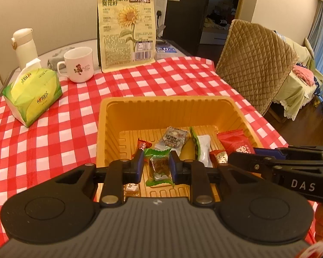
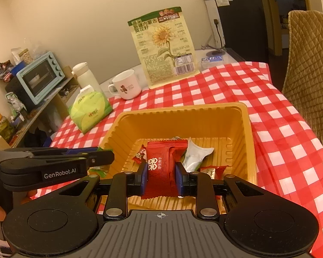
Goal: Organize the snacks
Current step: 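Carry the green candy and red packet over the orange tray with both tools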
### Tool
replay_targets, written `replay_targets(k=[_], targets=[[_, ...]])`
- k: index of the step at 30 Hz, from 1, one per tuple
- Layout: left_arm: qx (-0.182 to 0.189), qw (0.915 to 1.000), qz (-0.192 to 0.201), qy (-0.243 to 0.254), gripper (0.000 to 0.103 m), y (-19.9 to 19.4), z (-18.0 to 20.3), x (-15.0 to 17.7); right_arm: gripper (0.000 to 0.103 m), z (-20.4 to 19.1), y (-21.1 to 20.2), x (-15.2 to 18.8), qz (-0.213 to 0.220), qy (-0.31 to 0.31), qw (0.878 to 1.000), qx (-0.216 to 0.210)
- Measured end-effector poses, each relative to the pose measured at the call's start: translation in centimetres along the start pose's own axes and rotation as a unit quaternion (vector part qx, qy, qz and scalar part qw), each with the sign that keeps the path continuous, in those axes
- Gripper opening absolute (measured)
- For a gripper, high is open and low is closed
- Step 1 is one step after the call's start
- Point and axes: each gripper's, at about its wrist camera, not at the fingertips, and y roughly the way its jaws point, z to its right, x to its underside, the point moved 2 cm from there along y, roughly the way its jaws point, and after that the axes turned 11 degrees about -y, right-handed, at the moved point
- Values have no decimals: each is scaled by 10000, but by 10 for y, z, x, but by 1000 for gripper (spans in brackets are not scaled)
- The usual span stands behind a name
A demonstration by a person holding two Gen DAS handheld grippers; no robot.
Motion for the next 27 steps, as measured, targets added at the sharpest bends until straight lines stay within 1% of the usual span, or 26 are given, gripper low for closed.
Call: replay_targets(k=[6,12,20,27], targets=[[-61,9999,-154,-16,23,13,-2,2,27,3,5,-1,-29,56,10000,11],[-28,9996,-281,-29,23,20,-3,3,27,5,8,-2,-42,87,10000,15],[-65,9996,-281,-38,23,19,-6,2,27,5,15,-2,-90,113,9999,3],[-46,9996,-265,-60,25,17,-9,1,27,2,24,-3,-155,148,9997,-67]])
